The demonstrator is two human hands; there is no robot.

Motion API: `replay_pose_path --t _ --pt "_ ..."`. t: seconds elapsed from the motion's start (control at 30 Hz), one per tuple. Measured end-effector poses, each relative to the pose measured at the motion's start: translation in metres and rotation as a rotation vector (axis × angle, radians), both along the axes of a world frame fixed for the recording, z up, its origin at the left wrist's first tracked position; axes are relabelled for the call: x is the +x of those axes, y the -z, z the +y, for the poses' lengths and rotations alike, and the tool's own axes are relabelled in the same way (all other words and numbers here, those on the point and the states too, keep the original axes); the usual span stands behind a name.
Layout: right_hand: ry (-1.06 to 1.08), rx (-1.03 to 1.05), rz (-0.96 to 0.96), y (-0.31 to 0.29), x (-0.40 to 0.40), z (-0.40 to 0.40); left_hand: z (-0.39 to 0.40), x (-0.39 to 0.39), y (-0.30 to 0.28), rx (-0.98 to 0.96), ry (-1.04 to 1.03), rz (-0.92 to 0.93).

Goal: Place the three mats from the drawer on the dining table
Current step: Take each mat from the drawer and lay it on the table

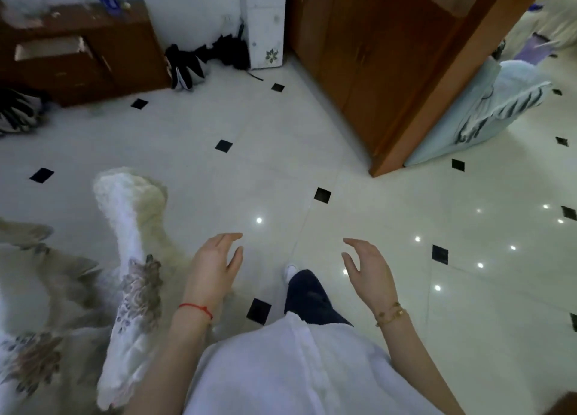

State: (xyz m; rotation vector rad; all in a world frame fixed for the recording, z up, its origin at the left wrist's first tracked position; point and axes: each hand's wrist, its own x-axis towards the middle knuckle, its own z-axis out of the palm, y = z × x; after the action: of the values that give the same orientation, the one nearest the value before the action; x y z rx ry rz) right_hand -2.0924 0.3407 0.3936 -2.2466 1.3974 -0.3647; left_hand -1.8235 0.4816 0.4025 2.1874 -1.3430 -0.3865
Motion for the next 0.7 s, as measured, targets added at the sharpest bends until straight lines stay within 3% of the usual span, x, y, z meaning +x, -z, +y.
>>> replay_pose_path --t 0.3,0.5,0.7 --pt "-0.268 -0.125 0.019 -0.041 0.179 -0.278 -0.182 0.124 -0.025 -0.045 -0.297 -0.039" --pt "-0.479 -0.072 0.009 -0.022 0.309 -0.355 -0.225 0.209 -0.004 0.035 -0.534 0.036" --pt "-0.608 -0.006 0.009 0.003 0.448 -0.414 -0.279 0.327 0.009 0.036 -0.632 0.02"
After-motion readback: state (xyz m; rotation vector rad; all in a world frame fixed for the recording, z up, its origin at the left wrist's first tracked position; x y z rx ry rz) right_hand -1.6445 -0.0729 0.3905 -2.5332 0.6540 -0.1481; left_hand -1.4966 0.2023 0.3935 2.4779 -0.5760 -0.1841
